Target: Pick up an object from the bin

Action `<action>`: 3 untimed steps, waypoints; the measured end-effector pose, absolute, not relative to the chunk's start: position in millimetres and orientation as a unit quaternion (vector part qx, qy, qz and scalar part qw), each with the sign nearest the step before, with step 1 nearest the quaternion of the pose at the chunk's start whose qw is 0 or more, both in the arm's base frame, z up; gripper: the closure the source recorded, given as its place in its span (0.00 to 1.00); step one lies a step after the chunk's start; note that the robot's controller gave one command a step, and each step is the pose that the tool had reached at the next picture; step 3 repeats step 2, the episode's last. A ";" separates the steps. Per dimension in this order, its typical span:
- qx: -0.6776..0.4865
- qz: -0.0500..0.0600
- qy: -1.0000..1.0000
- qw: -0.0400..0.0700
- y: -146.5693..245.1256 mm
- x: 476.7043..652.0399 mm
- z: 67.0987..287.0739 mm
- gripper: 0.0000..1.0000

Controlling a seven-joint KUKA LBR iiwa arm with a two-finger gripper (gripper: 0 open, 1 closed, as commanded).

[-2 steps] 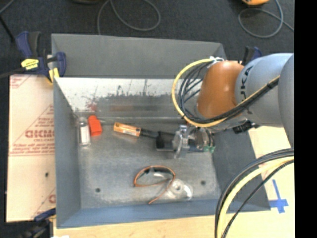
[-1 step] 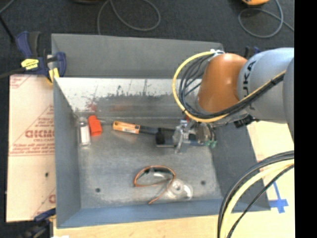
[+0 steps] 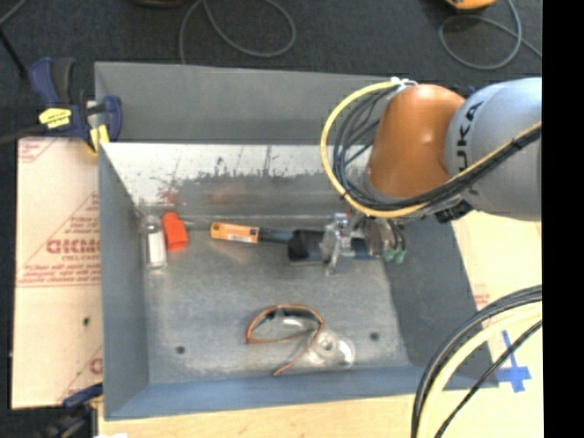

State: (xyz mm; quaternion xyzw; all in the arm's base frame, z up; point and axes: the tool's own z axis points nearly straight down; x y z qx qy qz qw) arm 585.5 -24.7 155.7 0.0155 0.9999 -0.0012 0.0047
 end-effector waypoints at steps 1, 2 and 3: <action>0.002 -0.001 1.000 0.003 -21.7 597.4 209.7 1.00; -0.019 -0.002 1.000 0.006 -7.6 600.2 282.5 1.00; -0.019 -0.002 1.000 0.006 -7.6 600.2 282.5 1.00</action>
Offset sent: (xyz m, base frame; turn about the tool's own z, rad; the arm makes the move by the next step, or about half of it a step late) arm 0.0141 0.0187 0.1265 -0.0700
